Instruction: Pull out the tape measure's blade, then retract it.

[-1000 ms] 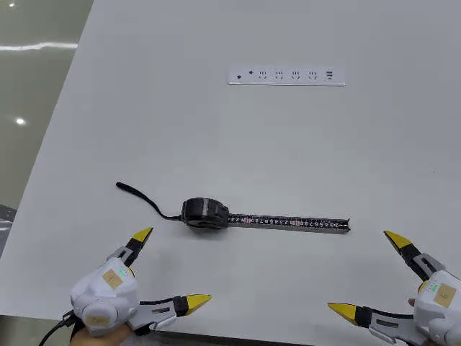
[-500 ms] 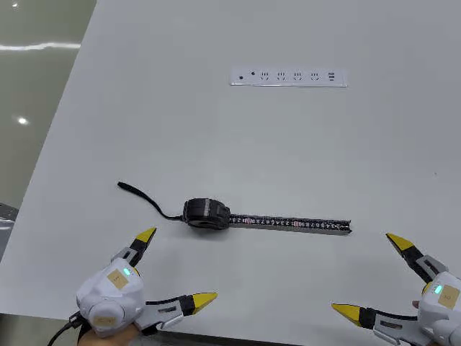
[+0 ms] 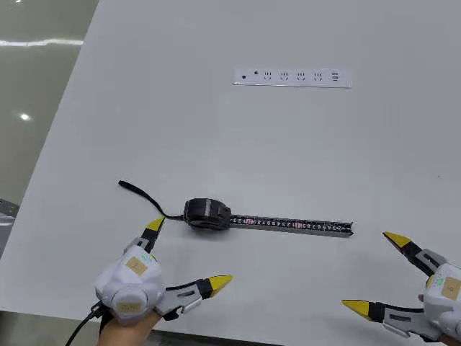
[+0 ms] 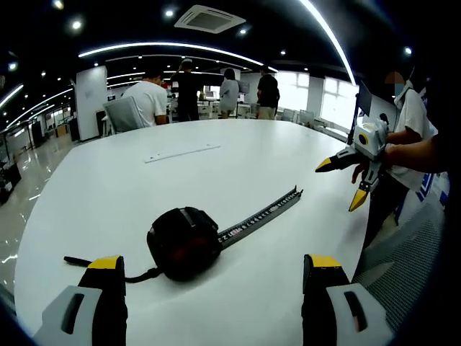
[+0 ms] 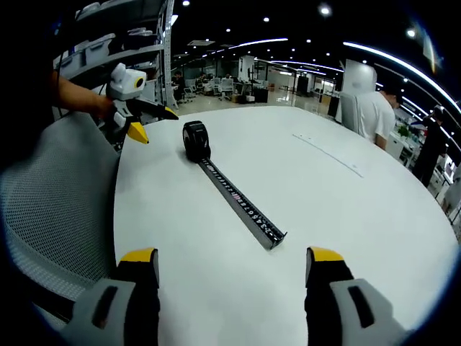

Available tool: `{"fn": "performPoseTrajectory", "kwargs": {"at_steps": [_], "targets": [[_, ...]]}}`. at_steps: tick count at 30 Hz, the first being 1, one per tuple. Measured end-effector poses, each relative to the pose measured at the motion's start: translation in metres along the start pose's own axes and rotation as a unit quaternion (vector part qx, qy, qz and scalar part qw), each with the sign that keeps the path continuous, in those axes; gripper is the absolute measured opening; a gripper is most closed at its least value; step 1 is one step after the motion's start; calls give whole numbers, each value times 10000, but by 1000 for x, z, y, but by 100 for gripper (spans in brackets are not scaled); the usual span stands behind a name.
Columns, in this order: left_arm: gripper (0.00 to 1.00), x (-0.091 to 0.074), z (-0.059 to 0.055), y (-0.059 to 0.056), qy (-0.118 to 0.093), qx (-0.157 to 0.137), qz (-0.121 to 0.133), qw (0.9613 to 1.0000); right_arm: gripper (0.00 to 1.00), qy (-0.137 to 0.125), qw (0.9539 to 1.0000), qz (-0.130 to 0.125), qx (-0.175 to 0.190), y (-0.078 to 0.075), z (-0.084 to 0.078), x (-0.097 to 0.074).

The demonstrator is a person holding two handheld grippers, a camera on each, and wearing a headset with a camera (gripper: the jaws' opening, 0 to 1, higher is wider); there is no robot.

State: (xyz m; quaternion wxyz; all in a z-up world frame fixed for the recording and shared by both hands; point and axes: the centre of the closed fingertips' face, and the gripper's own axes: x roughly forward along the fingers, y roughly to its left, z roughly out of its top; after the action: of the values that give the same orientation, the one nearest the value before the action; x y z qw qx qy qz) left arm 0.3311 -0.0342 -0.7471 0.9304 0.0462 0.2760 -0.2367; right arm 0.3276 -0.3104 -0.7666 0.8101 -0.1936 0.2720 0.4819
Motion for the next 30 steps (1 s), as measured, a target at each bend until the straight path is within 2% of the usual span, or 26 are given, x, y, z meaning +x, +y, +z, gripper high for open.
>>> {"fn": "performPoseTrajectory", "kwargs": {"at_steps": [4,13,16,20,21,30], "targets": [[100,5,6,4,-98,-126,232,9996,80,11,9998,132,-169,-7,0,4],[100,13,-2,12,-22,-432,668,9968,67,89,9976,464,-500,-16,-2,16],[100,16,-2,16,-53,-622,860,9943,62,124,9964,579,-601,-19,-3,20],[100,20,0,20,-134,-682,1067,9919,57,136,9957,671,-628,-24,-6,27],[100,21,1,22,-167,-778,1169,9899,56,147,9952,707,-667,-26,-6,29],[95,35,2,25,-173,-1062,1453,9835,38,243,9934,847,-740,-38,-10,41]]}}
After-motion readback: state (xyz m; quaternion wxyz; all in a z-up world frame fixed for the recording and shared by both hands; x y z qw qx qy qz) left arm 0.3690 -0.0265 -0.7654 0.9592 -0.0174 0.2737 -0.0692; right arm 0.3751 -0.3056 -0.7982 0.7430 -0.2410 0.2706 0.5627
